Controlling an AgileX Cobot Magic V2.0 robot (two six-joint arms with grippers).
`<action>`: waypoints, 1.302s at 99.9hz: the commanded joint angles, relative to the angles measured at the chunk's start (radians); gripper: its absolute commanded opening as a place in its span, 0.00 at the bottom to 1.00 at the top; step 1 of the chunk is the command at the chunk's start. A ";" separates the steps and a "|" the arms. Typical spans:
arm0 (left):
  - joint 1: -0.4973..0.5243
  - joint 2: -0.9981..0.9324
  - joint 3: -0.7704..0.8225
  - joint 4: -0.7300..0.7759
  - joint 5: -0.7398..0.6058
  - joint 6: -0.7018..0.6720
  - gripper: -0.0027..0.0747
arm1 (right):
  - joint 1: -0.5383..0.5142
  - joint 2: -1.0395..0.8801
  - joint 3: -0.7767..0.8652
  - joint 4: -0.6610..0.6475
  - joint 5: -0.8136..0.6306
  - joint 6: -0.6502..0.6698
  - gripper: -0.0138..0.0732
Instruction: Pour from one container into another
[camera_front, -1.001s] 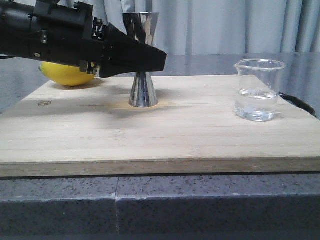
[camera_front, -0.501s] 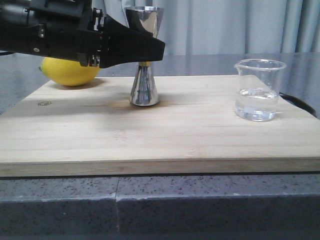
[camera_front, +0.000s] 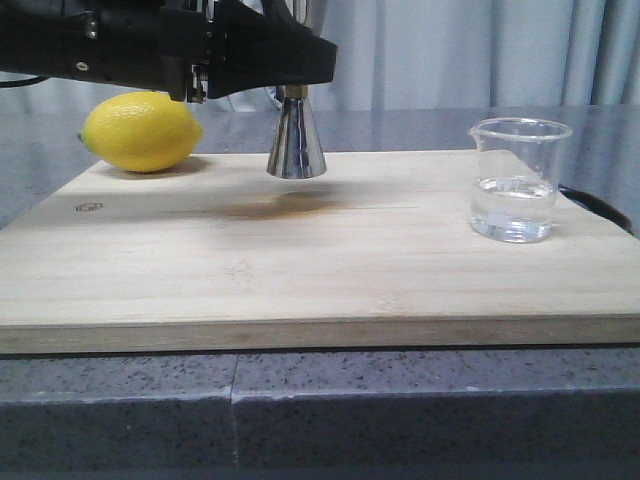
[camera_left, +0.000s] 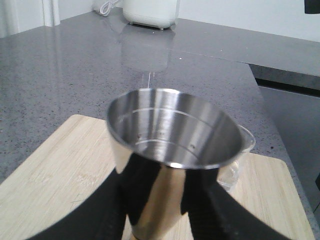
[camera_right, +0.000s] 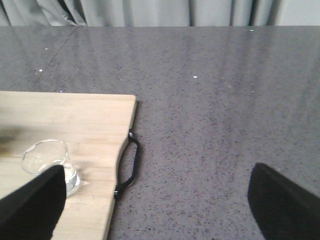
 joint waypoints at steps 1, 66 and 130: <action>-0.007 -0.041 -0.029 -0.081 0.116 -0.010 0.34 | -0.007 0.058 -0.049 0.080 -0.073 -0.089 0.90; -0.005 -0.041 -0.029 -0.081 0.105 -0.010 0.34 | 0.278 0.522 -0.432 0.163 0.212 -0.223 0.90; -0.005 -0.041 -0.029 -0.081 0.105 -0.010 0.34 | 0.411 0.694 -0.572 -0.156 0.383 0.019 0.90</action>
